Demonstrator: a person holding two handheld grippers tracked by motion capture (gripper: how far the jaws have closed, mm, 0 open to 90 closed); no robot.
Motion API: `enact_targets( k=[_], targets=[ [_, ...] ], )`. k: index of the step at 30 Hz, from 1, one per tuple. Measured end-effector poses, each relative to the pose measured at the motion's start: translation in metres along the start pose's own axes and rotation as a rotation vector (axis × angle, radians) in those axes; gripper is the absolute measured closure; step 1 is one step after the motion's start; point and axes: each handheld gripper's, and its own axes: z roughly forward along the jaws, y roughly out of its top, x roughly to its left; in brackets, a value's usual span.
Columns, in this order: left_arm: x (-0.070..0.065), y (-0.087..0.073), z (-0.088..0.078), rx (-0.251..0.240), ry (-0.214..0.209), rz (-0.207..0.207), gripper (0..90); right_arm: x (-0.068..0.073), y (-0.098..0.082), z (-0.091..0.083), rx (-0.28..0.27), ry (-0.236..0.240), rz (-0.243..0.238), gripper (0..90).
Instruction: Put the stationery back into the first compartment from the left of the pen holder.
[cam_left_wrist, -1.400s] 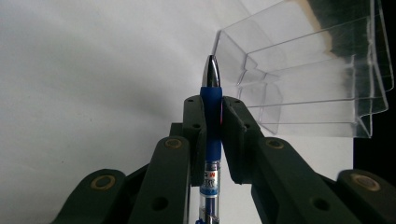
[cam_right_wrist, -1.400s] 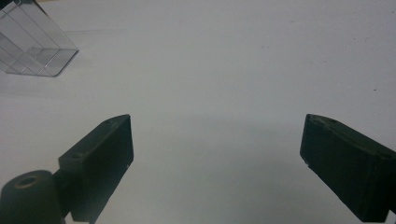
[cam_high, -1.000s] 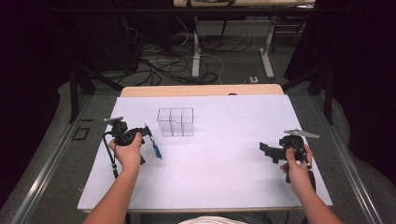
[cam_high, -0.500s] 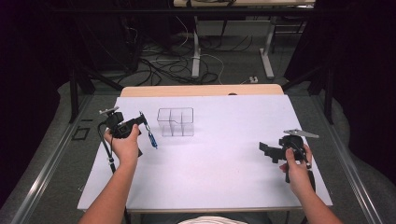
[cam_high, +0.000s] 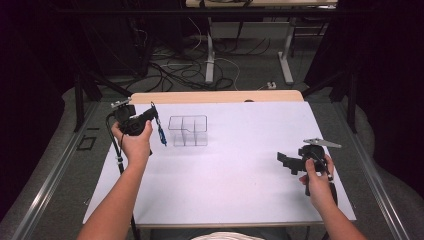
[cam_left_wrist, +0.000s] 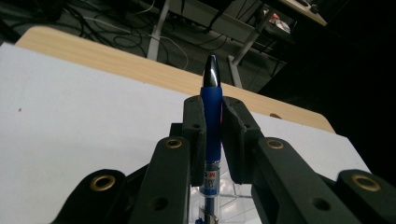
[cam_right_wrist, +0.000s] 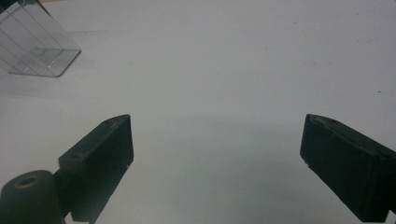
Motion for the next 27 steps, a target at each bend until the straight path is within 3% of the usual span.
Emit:
enact_targets(
  k=[12,16,27],
  targets=[
    [-0.02,0.016,0.005,-0.017,0.002,0.111,79.9,-0.001,0.0,0.0,0.006,0.002,0.0,9.3],
    [-0.024,0.023,0.007,-0.026,-0.006,0.111,79.9,-0.001,0.0,0.0,0.007,0.003,0.005,9.3],
    [-0.039,0.043,0.013,-0.057,-0.012,0.193,79.9,0.0,0.0,0.001,0.001,-0.001,0.005,9.3]
  ],
)
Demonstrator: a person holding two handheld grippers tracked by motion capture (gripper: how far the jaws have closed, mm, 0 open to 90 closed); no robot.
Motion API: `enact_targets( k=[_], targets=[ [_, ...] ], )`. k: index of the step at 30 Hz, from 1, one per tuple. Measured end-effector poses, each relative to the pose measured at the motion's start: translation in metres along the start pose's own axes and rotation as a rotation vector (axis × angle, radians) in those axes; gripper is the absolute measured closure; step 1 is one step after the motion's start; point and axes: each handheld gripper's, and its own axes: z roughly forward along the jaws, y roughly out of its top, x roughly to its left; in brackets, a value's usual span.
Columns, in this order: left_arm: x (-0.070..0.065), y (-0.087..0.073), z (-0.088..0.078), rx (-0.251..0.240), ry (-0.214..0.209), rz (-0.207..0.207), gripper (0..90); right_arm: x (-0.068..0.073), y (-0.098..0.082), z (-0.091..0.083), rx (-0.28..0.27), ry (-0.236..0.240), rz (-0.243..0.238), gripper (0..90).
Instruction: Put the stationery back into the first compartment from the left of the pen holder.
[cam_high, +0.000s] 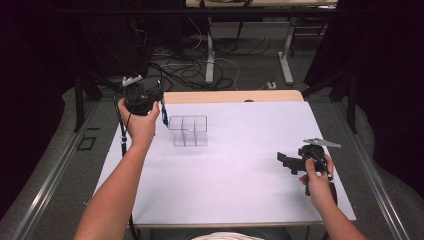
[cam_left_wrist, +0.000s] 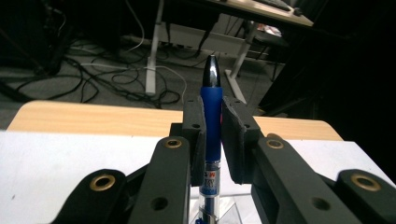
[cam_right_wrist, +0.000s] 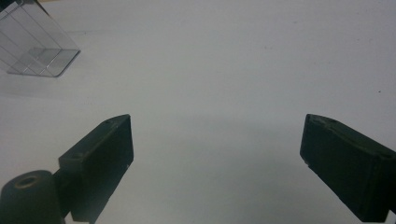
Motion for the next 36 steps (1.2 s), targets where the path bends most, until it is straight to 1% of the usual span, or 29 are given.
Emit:
enact_targets(
  k=[2,3,4,6,9,10,14,15,16,17,18,20,29,30,32,36],
  targets=[
    [-0.002,0.002,0.002,0.005,-0.02,0.023,79.9,-0.001,0.0,0.0,-0.002,-0.001,-0.007,9.3],
    [-0.005,0.002,0.004,0.007,-0.022,0.046,79.9,-0.001,0.0,0.0,-0.002,-0.001,-0.007,9.3],
    [-0.006,0.002,0.006,0.006,-0.018,0.057,79.9,0.0,0.0,0.0,-0.001,-0.001,-0.004,9.3],
    [-0.009,0.002,0.008,0.014,-0.021,0.07,79.9,0.0,0.0,0.0,0.0,-0.001,-0.001,9.3],
    [-0.014,0.001,0.014,0.009,-0.014,0.089,79.9,-0.001,0.0,0.0,0.001,-0.001,-0.001,9.3],
    [-0.014,0.001,0.015,0.014,-0.013,0.102,79.9,0.0,0.0,0.0,0.0,0.0,-0.001,9.3],
    [-0.018,0.0,0.021,0.017,-0.011,0.124,79.9,-0.001,0.0,0.0,0.002,0.0,-0.001,9.3],
    [-0.019,-0.001,0.023,0.015,-0.008,0.127,79.9,-0.001,0.0,0.0,0.001,0.0,-0.001,9.3],
    [-0.019,-0.001,0.024,0.024,-0.008,0.128,79.9,-0.001,0.0,0.0,0.0,0.001,0.0,9.3],
    [-0.019,-0.002,0.026,0.026,-0.006,0.132,79.9,-0.001,0.0,0.0,-0.001,0.002,-0.008,9.3],
    [-0.02,-0.003,0.028,0.029,0.0,0.134,79.9,-0.001,0.0,0.0,0.0,0.002,0.0,9.3],
    [-0.02,-0.004,0.03,0.041,0.001,0.135,79.9,-0.001,0.0,0.0,0.001,0.002,0.0,9.3],
    [-0.019,-0.007,0.039,0.048,0.011,0.134,79.9,0.0,0.0,0.0,0.003,0.004,-0.005,9.3],
    [-0.018,-0.007,0.041,0.043,0.013,0.134,79.9,-0.001,0.0,0.0,0.003,0.004,-0.007,9.3],
    [-0.018,-0.008,0.042,0.054,0.012,0.135,79.9,-0.001,0.0,0.0,0.003,0.005,-0.012,9.3],
    [-0.017,-0.008,0.044,0.052,0.018,0.143,79.9,-0.001,0.0,0.001,0.005,0.005,-0.01,9.3]
  ],
)
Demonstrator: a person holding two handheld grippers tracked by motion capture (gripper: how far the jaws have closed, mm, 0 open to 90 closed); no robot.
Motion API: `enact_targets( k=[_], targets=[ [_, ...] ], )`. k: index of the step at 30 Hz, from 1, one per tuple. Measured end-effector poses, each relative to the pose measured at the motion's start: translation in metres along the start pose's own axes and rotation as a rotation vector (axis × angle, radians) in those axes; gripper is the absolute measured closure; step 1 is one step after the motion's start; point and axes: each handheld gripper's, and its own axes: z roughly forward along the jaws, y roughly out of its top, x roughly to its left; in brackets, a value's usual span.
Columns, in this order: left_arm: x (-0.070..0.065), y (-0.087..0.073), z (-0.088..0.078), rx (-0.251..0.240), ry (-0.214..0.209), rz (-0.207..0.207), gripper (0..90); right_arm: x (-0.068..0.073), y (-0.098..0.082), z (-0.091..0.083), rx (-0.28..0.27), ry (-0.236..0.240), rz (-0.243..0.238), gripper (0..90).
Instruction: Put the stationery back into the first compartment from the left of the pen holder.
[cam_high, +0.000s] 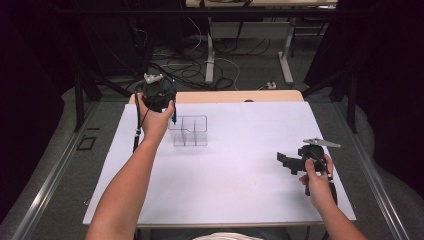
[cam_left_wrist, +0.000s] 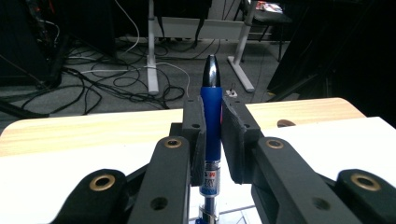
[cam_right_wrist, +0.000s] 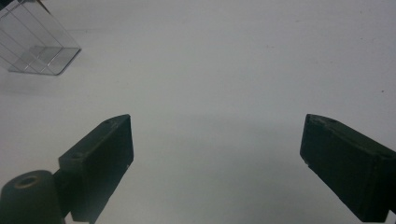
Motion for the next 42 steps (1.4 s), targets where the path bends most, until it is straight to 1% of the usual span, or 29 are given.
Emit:
enact_targets(
  k=[3,4,7,8,10,12,13,14,15,22,25,28,30,31,35,36,39,40,42],
  targets=[
    [0.002,-0.001,0.002,0.007,0.006,-0.002,79.9,0.0,0.0,0.001,-0.001,0.003,-0.005,9.3],
    [0.003,-0.002,0.003,0.0,0.006,-0.004,79.8,0.0,0.0,0.001,0.0,0.004,-0.005,9.3],
    [0.003,-0.002,0.004,0.013,0.011,0.0,79.9,0.0,0.0,0.0,-0.001,0.005,-0.008,9.3],
    [0.003,-0.003,0.005,0.006,0.013,-0.003,79.9,0.0,0.0,0.001,-0.001,0.005,-0.008,9.3],
    [0.004,-0.004,0.007,0.01,0.02,0.0,79.9,0.001,0.0,0.001,0.003,0.005,0.0,9.3],
    [0.004,-0.007,0.009,0.023,0.022,0.001,79.9,0.002,0.0,0.001,0.001,0.006,-0.001,9.3],
    [0.003,-0.008,0.011,0.025,0.025,0.003,79.9,0.002,0.0,0.001,0.0,0.006,-0.005,9.3],
    [0.003,-0.009,0.012,0.036,0.024,0.007,79.9,0.001,0.0,0.001,0.0,0.006,-0.006,9.3],
    [0.003,-0.011,0.013,0.031,0.025,0.007,79.9,0.002,0.0,0.001,0.003,0.006,0.0,9.3],
    [0.006,-0.025,0.022,0.065,0.033,-0.005,79.9,0.002,0.0,0.002,0.005,0.009,-0.003,9.6],
    [0.007,-0.03,0.025,0.066,0.037,-0.01,79.9,0.002,-0.001,0.002,0.008,0.009,-0.006,9.6],
    [0.007,-0.034,0.026,0.072,0.033,-0.012,79.9,0.001,-0.001,0.002,0.006,0.009,-0.012,9.6],
    [0.007,-0.037,0.026,0.077,0.031,-0.009,79.9,0.002,-0.001,0.002,0.007,0.009,-0.006,9.7],
    [0.006,-0.038,0.025,0.067,0.032,-0.012,79.9,0.001,-0.001,0.002,0.005,0.009,-0.012,9.7],
    [0.007,-0.044,0.024,0.063,0.027,-0.012,79.7,0.002,-0.001,0.002,0.007,0.009,-0.013,9.7],
    [0.007,-0.044,0.023,0.066,0.025,-0.011,79.7,0.002,-0.001,0.002,0.009,0.01,-0.006,9.7],
    [0.008,-0.046,0.02,0.071,0.012,-0.015,79.4,0.002,-0.001,0.002,0.008,0.01,-0.012,9.8],
    [0.008,-0.047,0.018,0.064,0.01,-0.016,79.2,0.002,-0.001,0.002,0.008,0.01,-0.013,9.8],
    [0.009,-0.046,0.014,0.059,-0.007,-0.022,76.1,0.002,-0.001,0.002,0.009,0.009,-0.013,9.9]
  ],
)
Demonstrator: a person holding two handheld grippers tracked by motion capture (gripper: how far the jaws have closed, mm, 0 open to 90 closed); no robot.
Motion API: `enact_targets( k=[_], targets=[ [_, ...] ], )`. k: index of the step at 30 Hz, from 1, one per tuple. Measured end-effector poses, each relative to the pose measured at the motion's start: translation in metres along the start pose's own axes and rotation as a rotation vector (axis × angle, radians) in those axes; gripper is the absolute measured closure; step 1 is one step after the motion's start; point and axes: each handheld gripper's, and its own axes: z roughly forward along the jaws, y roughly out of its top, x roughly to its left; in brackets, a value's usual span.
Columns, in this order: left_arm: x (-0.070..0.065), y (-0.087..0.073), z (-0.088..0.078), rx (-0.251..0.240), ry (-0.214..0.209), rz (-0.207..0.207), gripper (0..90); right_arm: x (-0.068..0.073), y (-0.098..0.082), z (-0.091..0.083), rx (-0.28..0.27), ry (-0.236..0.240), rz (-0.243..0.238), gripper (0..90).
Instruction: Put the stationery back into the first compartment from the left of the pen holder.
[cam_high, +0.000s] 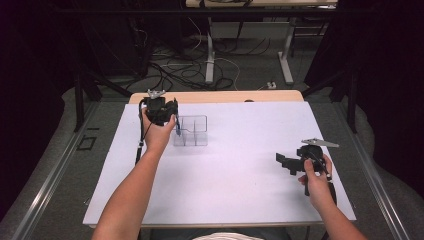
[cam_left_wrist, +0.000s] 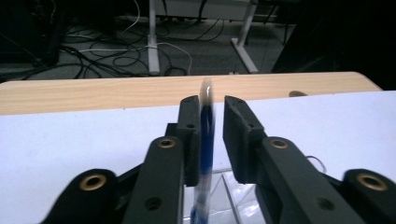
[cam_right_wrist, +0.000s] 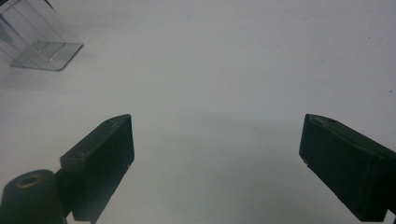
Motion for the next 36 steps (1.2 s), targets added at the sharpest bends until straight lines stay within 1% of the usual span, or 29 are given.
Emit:
enact_targets(
  k=[2,3,5,6,8,10,12,13,14,17,19,21,22,23,25,26,28,29,31,34,36],
  targets=[
    [0.001,0.0,-0.004,-0.012,-0.02,0.004,71.1,0.0,0.0,0.0,0.001,0.0,-0.001,10.0],
    [0.001,0.0,-0.007,-0.019,-0.02,0.011,69.2,0.0,0.0,0.0,0.001,0.0,-0.002,10.0],
    [0.001,-0.001,-0.012,-0.029,-0.04,0.005,65.7,0.001,0.0,0.0,-0.002,0.001,-0.002,10.0],
    [0.001,-0.001,-0.013,-0.035,-0.045,0.005,63.9,0.001,0.0,0.0,-0.003,0.0,-0.003,10.0],
    [0.001,-0.002,-0.019,-0.047,-0.068,0.006,59.3,0.001,0.0,0.0,-0.002,-0.003,-0.001,10.1],
    [0.001,-0.004,-0.024,-0.06,-0.085,0.015,56.8,0.001,0.0,0.0,-0.002,-0.003,-0.004,10.3],
    [0.001,-0.005,-0.028,-0.066,-0.11,0.022,52.1,0.001,0.0,0.0,0.0,-0.001,-0.006,10.4],
    [0.001,-0.005,-0.029,-0.071,-0.118,0.026,50.6,0.001,0.0,0.0,-0.003,-0.004,-0.005,10.4],
    [0.002,-0.006,-0.032,-0.073,-0.123,0.041,49.2,0.001,0.0,0.0,-0.003,-0.005,-0.004,10.5],
    [0.002,-0.009,-0.035,-0.08,-0.14,0.049,43.7,0.001,0.0,0.0,-0.002,-0.007,-0.01,10.8],
    [0.003,-0.011,-0.038,-0.084,-0.137,0.07,39.5,0.001,0.0,0.0,-0.002,-0.008,-0.011,10.9],
    [0.002,-0.013,-0.04,-0.083,-0.14,0.066,34.4,0.001,0.0,0.0,-0.002,-0.007,-0.007,11.0],
    [0.002,-0.013,-0.041,-0.072,-0.135,0.07,31.8,0.001,0.0,0.0,-0.002,-0.007,-0.008,11.0],
    [0.003,-0.014,-0.043,-0.075,-0.129,0.079,29.5,0.001,0.0,0.0,-0.001,-0.008,-0.009,11.1],
    [0.003,-0.017,-0.046,-0.078,-0.12,0.077,25.9,0.001,0.0,0.0,-0.001,-0.009,-0.013,11.3],
    [0.003,-0.018,-0.047,-0.081,-0.122,0.074,25.5,0.002,0.0,0.0,0.001,-0.008,-0.01,11.3],
    [0.004,-0.02,-0.05,-0.066,-0.129,0.063,24.5,0.002,0.0,0.0,0.001,-0.008,-0.012,11.7],
    [0.004,-0.021,-0.051,-0.063,-0.128,0.065,23.2,0.002,0.0,0.0,0.001,-0.01,-0.012,11.8],
    [0.005,-0.024,-0.054,-0.056,-0.136,0.054,22.8,0.002,0.0,0.0,0.001,-0.009,-0.012,11.9],
    [0.006,-0.03,-0.059,-0.056,-0.131,0.062,21.8,0.002,0.0,0.0,0.001,-0.009,-0.013,11.9],
    [0.006,-0.033,-0.062,-0.045,-0.121,0.073,21.4,0.002,0.0,0.0,0.005,-0.005,-0.012,12.0]
  ],
)
